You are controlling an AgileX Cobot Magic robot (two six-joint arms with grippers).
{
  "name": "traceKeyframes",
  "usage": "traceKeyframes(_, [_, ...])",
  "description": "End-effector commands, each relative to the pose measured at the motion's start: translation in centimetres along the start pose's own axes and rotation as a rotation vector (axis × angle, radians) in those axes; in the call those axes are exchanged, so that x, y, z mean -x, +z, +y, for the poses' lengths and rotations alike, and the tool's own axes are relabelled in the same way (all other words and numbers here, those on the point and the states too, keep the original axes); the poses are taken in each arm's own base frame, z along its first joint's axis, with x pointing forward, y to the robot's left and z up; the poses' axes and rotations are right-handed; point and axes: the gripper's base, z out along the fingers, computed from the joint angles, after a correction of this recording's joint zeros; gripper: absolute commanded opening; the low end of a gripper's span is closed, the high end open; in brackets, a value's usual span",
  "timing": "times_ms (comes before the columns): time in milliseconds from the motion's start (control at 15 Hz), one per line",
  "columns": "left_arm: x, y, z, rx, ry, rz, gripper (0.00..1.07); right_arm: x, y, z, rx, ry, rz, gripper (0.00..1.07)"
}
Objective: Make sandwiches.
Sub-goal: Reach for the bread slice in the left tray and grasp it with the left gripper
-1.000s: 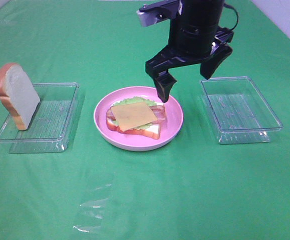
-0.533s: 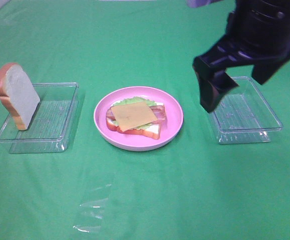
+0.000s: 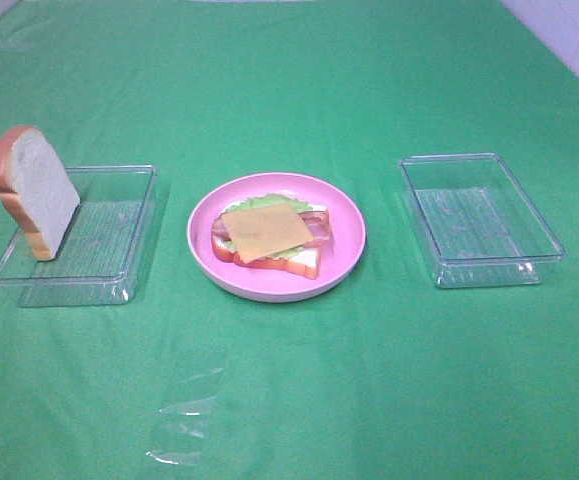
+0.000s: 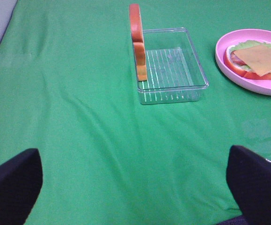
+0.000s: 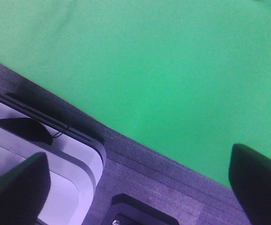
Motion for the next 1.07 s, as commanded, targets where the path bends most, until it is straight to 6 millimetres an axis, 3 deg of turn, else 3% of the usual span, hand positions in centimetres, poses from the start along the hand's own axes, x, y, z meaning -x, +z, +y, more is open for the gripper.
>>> traceKeyframes(67, [-0.2, -0.2, 0.0, 0.001, -0.003, -0.017, 1.01, -3.7, -0.4, -0.2, 0.005, -0.010, -0.066, 0.99])
traceKeyframes(400, [-0.1, -0.1, 0.0, 0.001, -0.003, -0.015, 1.01, -8.0, -0.2, -0.3, 0.029, 0.000, -0.271, 0.99])
traceKeyframes(533, [-0.1, -0.1, 0.0, 0.001, -0.003, -0.014, 1.01, -8.5, 0.3, -0.1, 0.055, -0.007, -0.374, 0.99])
traceKeyframes(1067, [-0.1, -0.1, 0.0, 0.000, -0.003, -0.015, 1.01, -8.8, 0.1, 0.0, 0.054, 0.021, -0.398, 0.99])
